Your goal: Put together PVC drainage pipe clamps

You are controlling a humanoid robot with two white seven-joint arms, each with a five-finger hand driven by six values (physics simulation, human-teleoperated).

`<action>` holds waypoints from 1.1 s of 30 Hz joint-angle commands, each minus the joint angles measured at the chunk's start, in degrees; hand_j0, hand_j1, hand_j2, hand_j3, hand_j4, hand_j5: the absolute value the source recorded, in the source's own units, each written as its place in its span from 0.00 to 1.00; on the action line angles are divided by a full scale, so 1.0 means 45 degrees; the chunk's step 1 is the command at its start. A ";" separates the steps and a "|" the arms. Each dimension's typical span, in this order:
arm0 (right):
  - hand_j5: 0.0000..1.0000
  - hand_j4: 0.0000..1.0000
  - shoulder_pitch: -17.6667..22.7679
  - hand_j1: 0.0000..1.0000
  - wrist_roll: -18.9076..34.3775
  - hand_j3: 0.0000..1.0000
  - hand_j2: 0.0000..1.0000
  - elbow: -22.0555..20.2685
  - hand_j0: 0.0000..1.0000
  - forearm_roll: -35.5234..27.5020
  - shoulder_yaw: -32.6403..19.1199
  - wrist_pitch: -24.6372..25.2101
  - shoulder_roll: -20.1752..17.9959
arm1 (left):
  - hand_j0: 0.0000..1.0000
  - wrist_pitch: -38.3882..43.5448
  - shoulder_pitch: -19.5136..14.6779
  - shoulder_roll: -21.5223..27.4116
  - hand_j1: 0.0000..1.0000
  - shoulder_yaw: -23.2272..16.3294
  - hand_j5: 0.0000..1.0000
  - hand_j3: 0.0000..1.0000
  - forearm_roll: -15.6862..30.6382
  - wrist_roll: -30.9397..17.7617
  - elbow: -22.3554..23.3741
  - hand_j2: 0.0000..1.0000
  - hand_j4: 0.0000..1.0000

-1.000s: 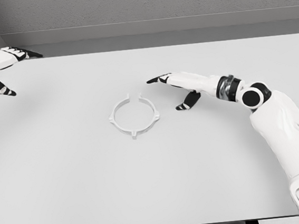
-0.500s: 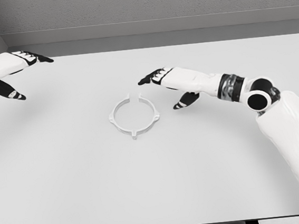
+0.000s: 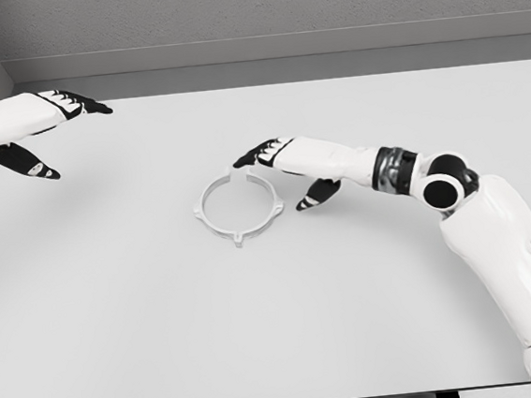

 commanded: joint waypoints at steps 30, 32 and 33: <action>1.00 1.00 -0.0059 1.00 -0.0006 1.00 1.00 0.0754 1.00 0.0636 -0.0062 0.0036 0.0873 | 1.00 0.0032 0.0215 -0.0103 1.00 -0.0011 1.00 1.00 0.0038 -0.0038 -0.0025 1.00 1.00; 1.00 1.00 -0.0078 1.00 -0.0006 1.00 1.00 0.0734 1.00 0.0636 -0.0062 0.0036 0.0854 | 1.00 0.0032 0.0215 -0.0103 1.00 -0.0011 1.00 1.00 0.0058 -0.0038 -0.0025 1.00 1.00; 1.00 1.00 -0.0078 1.00 -0.0006 1.00 1.00 0.0734 1.00 0.0636 -0.0062 0.0036 0.0853 | 1.00 0.0032 0.0215 -0.0103 1.00 -0.0011 1.00 1.00 0.0058 -0.0057 -0.0025 1.00 1.00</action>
